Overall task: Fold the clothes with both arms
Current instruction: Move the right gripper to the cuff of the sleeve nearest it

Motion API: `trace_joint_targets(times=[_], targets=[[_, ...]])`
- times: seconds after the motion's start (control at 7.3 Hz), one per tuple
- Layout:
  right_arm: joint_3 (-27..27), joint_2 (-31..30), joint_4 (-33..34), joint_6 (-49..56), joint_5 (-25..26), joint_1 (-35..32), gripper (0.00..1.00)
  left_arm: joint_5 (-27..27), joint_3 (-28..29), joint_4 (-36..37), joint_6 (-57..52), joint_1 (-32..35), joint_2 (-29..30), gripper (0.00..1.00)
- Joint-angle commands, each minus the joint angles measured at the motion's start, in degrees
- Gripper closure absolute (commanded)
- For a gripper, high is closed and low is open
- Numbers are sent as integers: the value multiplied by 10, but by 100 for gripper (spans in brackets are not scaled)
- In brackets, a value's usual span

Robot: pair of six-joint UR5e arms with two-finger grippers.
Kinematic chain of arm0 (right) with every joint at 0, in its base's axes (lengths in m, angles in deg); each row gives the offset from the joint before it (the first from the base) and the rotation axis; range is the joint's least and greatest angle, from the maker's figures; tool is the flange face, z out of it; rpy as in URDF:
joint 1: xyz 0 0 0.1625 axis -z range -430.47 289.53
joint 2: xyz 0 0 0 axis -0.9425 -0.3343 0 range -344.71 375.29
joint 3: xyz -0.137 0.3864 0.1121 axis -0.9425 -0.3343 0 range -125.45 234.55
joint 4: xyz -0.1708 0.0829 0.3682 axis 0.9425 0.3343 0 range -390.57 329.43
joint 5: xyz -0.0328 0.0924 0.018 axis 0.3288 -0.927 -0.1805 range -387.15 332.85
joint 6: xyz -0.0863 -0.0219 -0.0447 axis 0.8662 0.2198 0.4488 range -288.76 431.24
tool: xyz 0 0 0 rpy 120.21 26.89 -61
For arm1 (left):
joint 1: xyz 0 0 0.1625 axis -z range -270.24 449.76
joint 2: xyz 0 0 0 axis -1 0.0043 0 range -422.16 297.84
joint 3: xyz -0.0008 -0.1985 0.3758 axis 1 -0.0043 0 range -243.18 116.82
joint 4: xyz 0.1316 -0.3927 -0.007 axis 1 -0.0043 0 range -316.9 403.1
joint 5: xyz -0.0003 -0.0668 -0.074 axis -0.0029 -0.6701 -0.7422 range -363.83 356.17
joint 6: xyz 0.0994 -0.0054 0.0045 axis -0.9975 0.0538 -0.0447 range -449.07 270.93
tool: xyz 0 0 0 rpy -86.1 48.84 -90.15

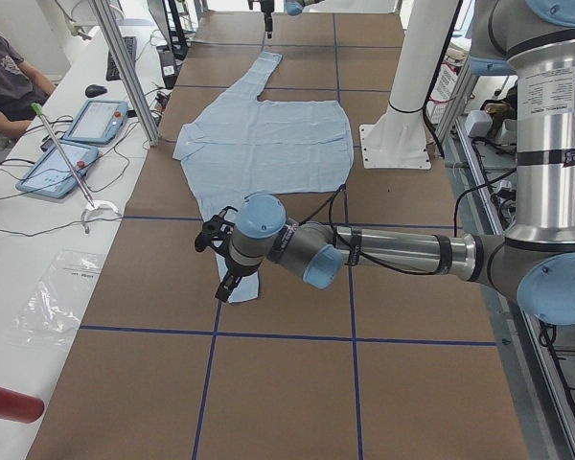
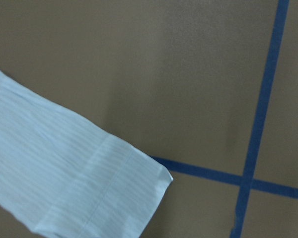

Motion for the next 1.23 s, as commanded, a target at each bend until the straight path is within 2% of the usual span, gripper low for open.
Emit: trace_joint_targets(times=[0.0, 0.14, 0.96, 1.1], targets=[[-41, 29, -44, -90, 10, 39, 4, 1, -7, 0, 0, 0, -2, 0], [-43, 32, -45, -110, 13, 59, 7, 1, -7, 0, 0, 0, -2, 0], [-70, 37, -43, -111, 31, 59, 17, 1, -27, 1, 1, 1, -2, 0], [-72, 37, -42, -111, 32, 59, 28, 1, -28, 1, 1, 1, 0, 0]])
